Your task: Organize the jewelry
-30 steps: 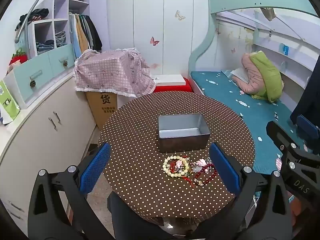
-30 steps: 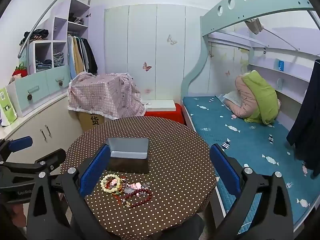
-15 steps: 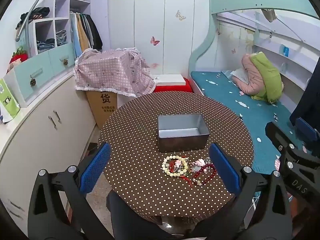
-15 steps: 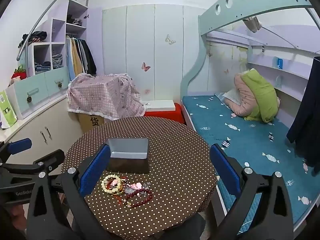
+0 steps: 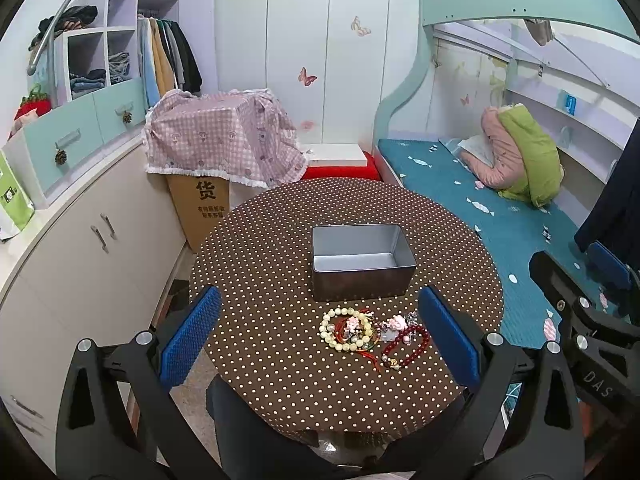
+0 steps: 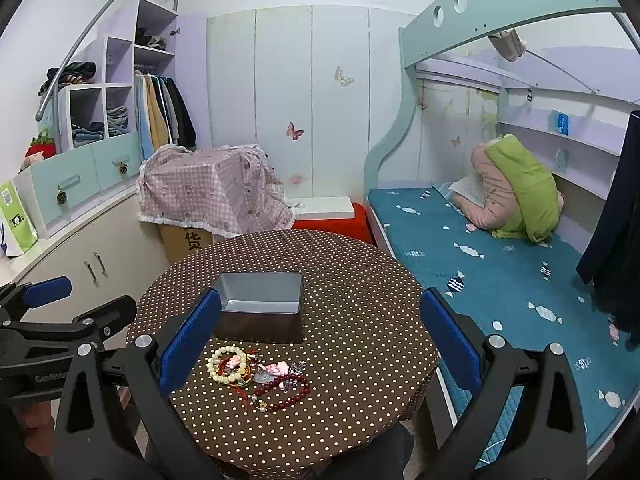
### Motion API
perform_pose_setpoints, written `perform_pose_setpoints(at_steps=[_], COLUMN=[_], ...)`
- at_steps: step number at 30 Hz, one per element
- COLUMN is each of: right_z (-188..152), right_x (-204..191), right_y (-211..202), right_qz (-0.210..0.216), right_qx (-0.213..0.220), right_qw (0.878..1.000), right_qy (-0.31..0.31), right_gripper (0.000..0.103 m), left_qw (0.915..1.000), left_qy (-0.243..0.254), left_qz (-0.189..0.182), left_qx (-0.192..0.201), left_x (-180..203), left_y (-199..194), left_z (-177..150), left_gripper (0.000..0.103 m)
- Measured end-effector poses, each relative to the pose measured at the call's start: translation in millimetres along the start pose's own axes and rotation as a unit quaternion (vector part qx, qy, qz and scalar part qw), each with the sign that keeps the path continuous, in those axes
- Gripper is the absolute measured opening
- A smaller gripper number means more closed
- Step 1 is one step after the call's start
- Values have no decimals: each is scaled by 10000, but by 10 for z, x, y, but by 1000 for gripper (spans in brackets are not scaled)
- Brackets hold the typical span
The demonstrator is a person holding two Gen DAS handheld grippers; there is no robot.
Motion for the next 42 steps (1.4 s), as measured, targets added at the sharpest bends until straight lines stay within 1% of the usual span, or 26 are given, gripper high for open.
perform_pose_setpoints(at_steps=[17, 42], right_z=[-1, 0], right_x=[-36, -45], right_y=[50, 114], right_qz=[48, 39], right_qx=[-36, -118], right_qw=[10000, 9999], right_qy=[13, 7], right_gripper=[96, 96], left_qw=[10000, 10000], left_qy=[-49, -28], left_qz=[2, 11], left_qx=[48, 11], left_x=[-17, -44], left_y=[-24, 18], left_z=[80, 74], left_gripper=[98, 98])
Point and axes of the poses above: each gripper's, at about its wrist camera, not at the fingertips, and y roughly the way its jaws point, x to its right, z to its top, the point moved 10 cm from there along y, roughly the way its jaws point, and after that the axes turned 4 degrees about -y, right-handed, at the moved point
